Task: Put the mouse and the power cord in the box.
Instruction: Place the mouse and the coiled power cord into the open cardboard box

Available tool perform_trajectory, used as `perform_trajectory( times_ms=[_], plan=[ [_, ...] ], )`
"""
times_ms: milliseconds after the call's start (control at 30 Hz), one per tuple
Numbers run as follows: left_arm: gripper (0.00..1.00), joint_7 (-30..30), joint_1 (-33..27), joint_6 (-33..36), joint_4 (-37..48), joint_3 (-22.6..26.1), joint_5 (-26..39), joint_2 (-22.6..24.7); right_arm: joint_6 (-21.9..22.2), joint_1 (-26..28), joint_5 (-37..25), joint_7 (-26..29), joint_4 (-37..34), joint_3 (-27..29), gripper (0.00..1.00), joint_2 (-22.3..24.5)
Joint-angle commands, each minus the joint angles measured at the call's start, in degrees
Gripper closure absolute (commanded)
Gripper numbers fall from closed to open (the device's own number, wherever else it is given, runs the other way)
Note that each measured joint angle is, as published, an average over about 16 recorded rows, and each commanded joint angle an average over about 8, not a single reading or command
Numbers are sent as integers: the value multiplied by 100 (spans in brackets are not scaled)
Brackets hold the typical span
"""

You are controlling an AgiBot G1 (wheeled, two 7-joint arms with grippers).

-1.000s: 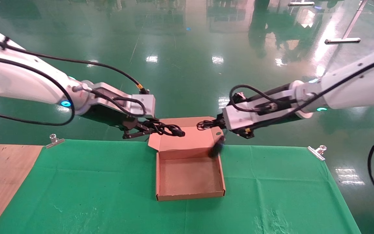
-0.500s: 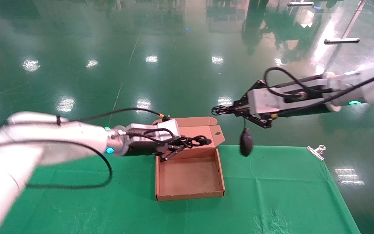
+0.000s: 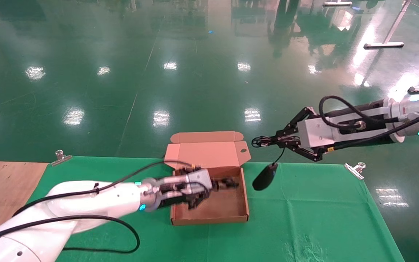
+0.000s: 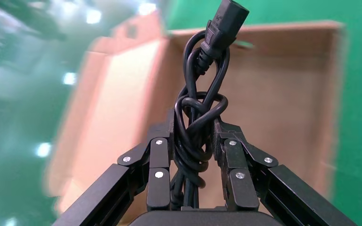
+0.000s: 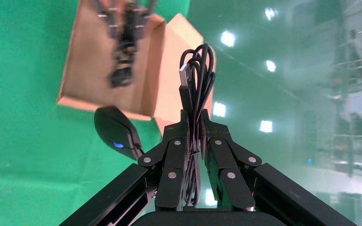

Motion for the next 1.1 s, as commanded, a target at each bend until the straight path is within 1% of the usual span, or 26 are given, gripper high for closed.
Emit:
perform_trajectory(
  times_ms=[33, 167, 200, 600, 900, 1000, 1100],
  plan=[
    [56, -88, 91, -175, -138, 163, -79, -7, 20, -32, -17, -19, -22, -11, 100, 0],
    [7, -141, 92, -240, -211, 387, -288, -17, 52, -46, -38, -48, -74, -28, 100, -57],
    [0, -147, 86, -260, -214, 441, -334, -18, 54, -46, -42, -53, -86, -32, 100, -73],
    [0, -180, 13, -423, -217, 984, -857, -25, -87, 39, -27, 21, -65, -46, 100, -182],
    [0, -312, -122, -631, 168, 1085, -1392, -84, -123, -9, -29, 292, 248, -78, 100, -387],
    [0, -251, -195, -441, 315, 1054, -1540, -228, -40, -69, -67, 428, 400, -108, 100, -509],
    [0, -112, -278, 29, 395, 957, -1727, -504, 119, -149, -136, 578, 534, -151, 100, -670]
  ],
)
